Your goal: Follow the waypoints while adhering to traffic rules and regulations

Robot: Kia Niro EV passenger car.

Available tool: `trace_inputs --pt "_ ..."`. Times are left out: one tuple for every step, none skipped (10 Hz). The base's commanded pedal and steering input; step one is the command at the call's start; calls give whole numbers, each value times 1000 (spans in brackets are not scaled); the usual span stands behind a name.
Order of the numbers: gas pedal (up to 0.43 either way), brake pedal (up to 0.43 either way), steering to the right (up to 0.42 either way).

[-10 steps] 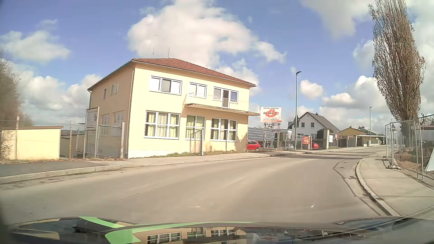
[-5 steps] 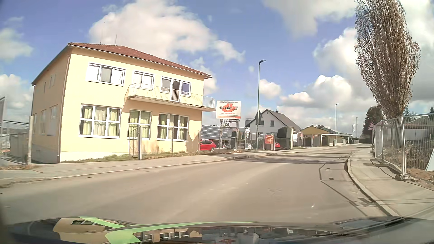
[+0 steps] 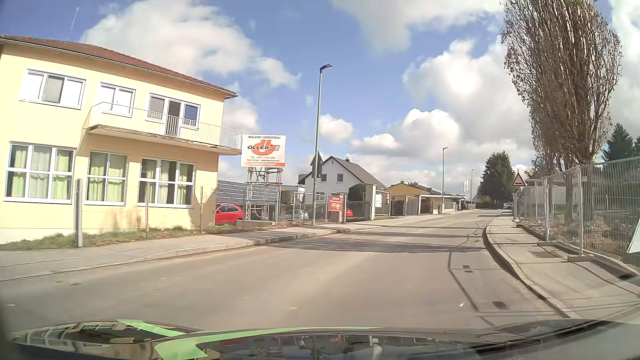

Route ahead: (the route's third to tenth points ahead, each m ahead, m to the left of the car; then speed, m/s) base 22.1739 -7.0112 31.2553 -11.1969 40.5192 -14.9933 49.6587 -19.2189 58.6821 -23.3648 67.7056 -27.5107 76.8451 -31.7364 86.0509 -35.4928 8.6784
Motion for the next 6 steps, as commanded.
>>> trace_inputs --pt "209 0 159" --pt "209 0 154" --pt "209 0 145" --pt "209 0 137" --pt "228 0 127" --pt "299 0 118"
